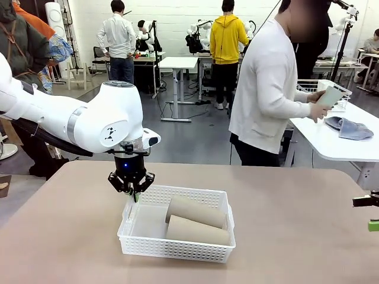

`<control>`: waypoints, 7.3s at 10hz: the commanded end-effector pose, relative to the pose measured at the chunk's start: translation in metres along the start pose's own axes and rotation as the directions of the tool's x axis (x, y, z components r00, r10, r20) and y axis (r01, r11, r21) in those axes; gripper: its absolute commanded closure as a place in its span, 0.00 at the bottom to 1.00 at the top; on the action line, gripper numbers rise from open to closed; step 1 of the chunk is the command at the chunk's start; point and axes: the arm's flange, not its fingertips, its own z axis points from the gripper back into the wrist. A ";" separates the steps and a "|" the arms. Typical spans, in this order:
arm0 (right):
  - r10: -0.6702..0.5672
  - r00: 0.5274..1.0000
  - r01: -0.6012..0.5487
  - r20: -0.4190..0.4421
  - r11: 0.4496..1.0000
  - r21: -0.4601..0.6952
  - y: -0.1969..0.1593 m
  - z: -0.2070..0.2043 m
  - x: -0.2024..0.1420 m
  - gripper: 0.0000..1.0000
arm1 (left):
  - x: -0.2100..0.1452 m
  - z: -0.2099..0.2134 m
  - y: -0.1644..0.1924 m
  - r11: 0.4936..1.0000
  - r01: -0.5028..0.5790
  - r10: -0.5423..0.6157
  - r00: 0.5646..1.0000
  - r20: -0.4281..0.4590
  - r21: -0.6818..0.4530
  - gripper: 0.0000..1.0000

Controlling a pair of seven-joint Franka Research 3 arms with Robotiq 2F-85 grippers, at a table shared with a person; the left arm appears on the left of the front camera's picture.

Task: Clean and organize the cups into the basket.
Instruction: Pick up the Reusable plastic cup from the right side of the table and stack it inside the Organizing basket in the center of the table.

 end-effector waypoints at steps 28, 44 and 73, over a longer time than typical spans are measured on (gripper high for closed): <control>0.078 0.996 -0.077 -0.035 0.996 0.043 -0.069 -0.075 -0.071 0.00 | 0.001 0.002 -0.001 1.000 0.000 0.000 1.000 0.007 0.001 1.00; 0.114 0.993 -0.116 0.018 0.972 0.205 -0.077 -0.142 -0.043 0.00 | 0.001 0.002 -0.001 1.000 0.000 0.000 1.000 0.007 0.001 1.00; 0.254 0.663 0.014 -0.704 0.936 0.351 0.041 -0.272 0.348 0.16 | 0.001 0.002 -0.001 1.000 0.000 0.000 1.000 0.007 0.001 1.00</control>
